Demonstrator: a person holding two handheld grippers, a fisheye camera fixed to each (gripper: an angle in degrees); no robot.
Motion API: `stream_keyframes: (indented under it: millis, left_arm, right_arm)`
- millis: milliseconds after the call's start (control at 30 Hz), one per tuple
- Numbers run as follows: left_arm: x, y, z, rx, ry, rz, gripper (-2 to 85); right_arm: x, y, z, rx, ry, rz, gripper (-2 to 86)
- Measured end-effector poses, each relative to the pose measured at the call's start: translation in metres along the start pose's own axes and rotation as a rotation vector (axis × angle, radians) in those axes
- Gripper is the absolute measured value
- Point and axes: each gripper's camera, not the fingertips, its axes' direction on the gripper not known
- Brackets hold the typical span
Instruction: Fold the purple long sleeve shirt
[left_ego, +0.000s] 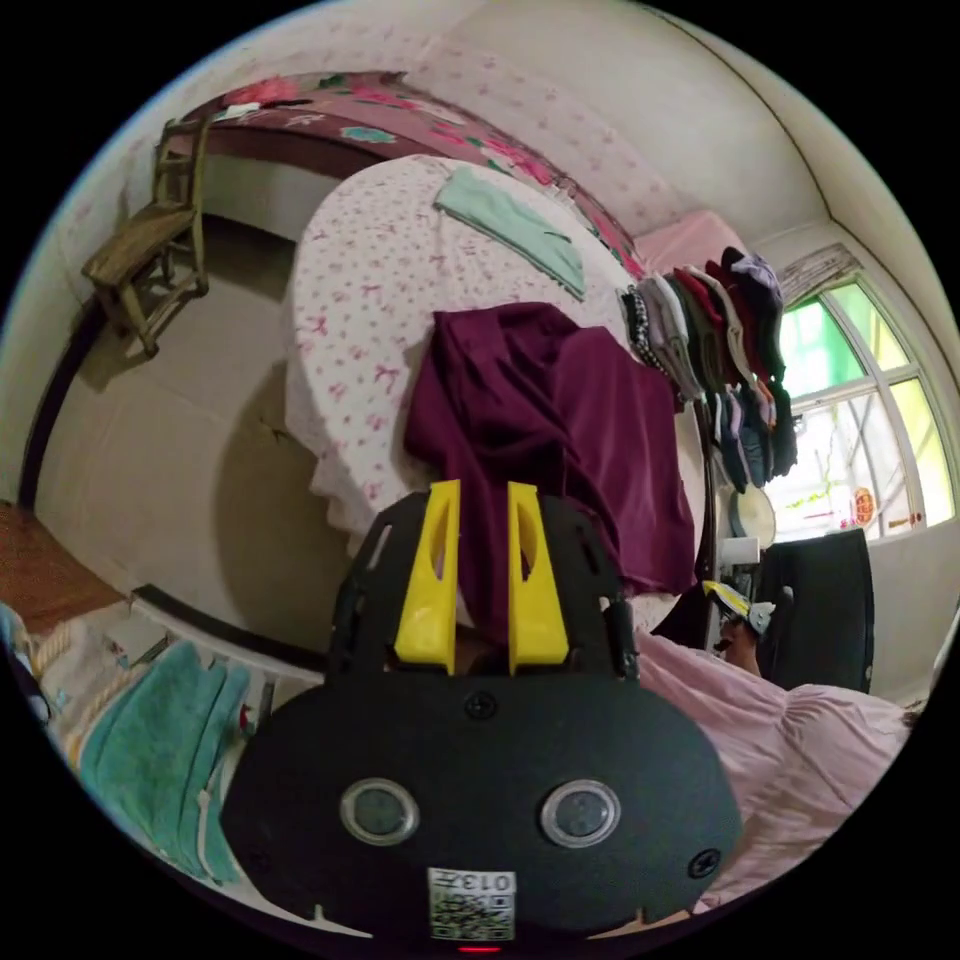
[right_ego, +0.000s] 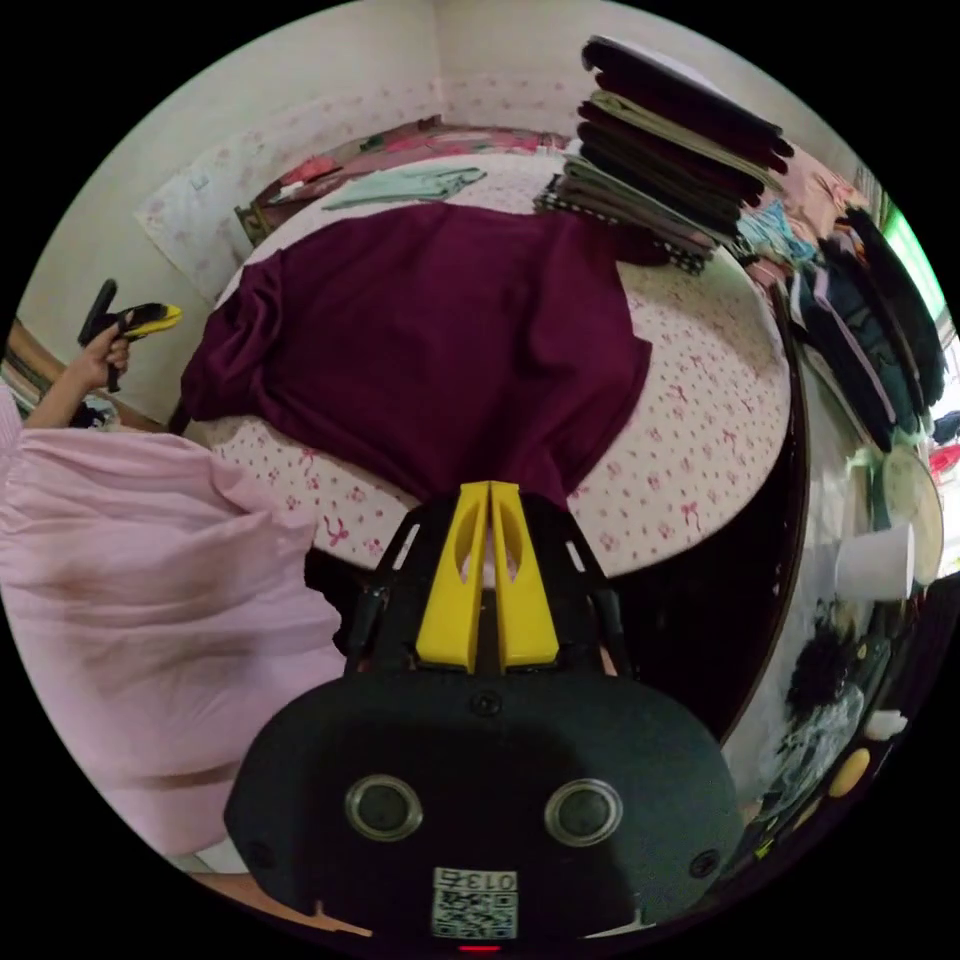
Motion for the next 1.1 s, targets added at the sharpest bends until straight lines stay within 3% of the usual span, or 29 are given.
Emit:
stream_keyframes:
  millis: [200,333,467,600,667,733,800,867,967,1100]
  left_arm:
    - [0.047,-0.062,0.081,-0.145,-0.083,0.067,13.7]
    - [0.063,-0.077,0.114,-0.248,-0.218,0.124,7.7]
    - [0.092,-0.073,0.087,-0.183,-0.139,0.249,4.2]
    - [0.166,-0.024,0.043,-0.149,0.061,0.663,3.7]
    - [0.189,0.009,0.055,-0.29,0.117,0.79,3.9]
    - [0.197,0.054,0.102,-0.603,0.116,0.838,3.7]
    - [0.198,0.08,0.122,-0.742,0.066,0.881,4.5]
    - [0.201,0.081,0.117,-0.787,0.134,0.872,6.1]
    - [0.208,0.041,0.074,-0.679,0.16,0.897,7.6]
    - [0.187,-0.062,0.013,-0.215,0.065,0.705,6.9]
  right_arm:
    - [-0.035,-0.077,0.025,0.044,-0.059,-0.198,0.1]
    - [-0.038,-0.116,0.056,-0.012,-0.092,-0.222,0.1]
    - [-0.013,-0.127,0.067,-0.016,-0.177,-0.169,0.1]
    - [0.016,-0.117,0.068,0.002,-0.177,-0.104,0.2]
    - [0.035,-0.108,0.072,0.005,-0.166,-0.045,0.3]
    - [0.048,-0.102,0.079,-0.01,-0.162,-0.002,0.4]
    - [0.06,-0.099,0.088,-0.034,-0.15,0.035,0.6]
    - [0.075,-0.1,0.089,-0.033,-0.108,0.069,1.1]
    - [0.098,-0.112,0.088,-0.005,-0.036,0.107,2.2]
    - [0.142,-0.157,0.093,0.048,-0.02,0.142,4.4]
